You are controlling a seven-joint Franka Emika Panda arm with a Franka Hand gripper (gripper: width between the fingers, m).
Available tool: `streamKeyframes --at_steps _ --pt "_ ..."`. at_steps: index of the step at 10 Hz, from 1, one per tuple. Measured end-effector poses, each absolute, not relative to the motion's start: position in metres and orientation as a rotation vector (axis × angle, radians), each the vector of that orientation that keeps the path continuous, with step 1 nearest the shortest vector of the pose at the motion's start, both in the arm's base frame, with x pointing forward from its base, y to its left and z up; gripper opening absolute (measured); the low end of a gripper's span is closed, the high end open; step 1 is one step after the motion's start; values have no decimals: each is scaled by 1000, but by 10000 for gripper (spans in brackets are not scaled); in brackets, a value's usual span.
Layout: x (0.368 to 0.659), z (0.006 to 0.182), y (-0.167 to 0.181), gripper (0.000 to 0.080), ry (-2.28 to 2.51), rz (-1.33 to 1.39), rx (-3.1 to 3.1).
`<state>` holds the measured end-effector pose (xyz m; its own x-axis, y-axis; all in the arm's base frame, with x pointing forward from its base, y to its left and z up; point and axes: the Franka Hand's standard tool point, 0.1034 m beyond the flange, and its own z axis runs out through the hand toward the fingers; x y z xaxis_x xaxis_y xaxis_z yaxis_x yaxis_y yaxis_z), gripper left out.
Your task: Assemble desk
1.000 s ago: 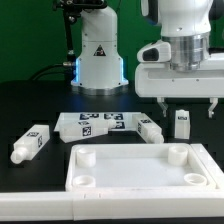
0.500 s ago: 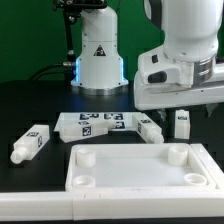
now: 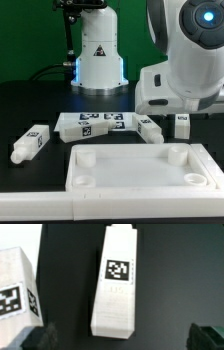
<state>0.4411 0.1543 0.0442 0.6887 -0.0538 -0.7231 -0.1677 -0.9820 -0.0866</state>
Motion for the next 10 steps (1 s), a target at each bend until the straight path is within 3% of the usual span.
streamKeyframes --at_steps 10 --pt "421 27 165 649 673 1302 -2583"
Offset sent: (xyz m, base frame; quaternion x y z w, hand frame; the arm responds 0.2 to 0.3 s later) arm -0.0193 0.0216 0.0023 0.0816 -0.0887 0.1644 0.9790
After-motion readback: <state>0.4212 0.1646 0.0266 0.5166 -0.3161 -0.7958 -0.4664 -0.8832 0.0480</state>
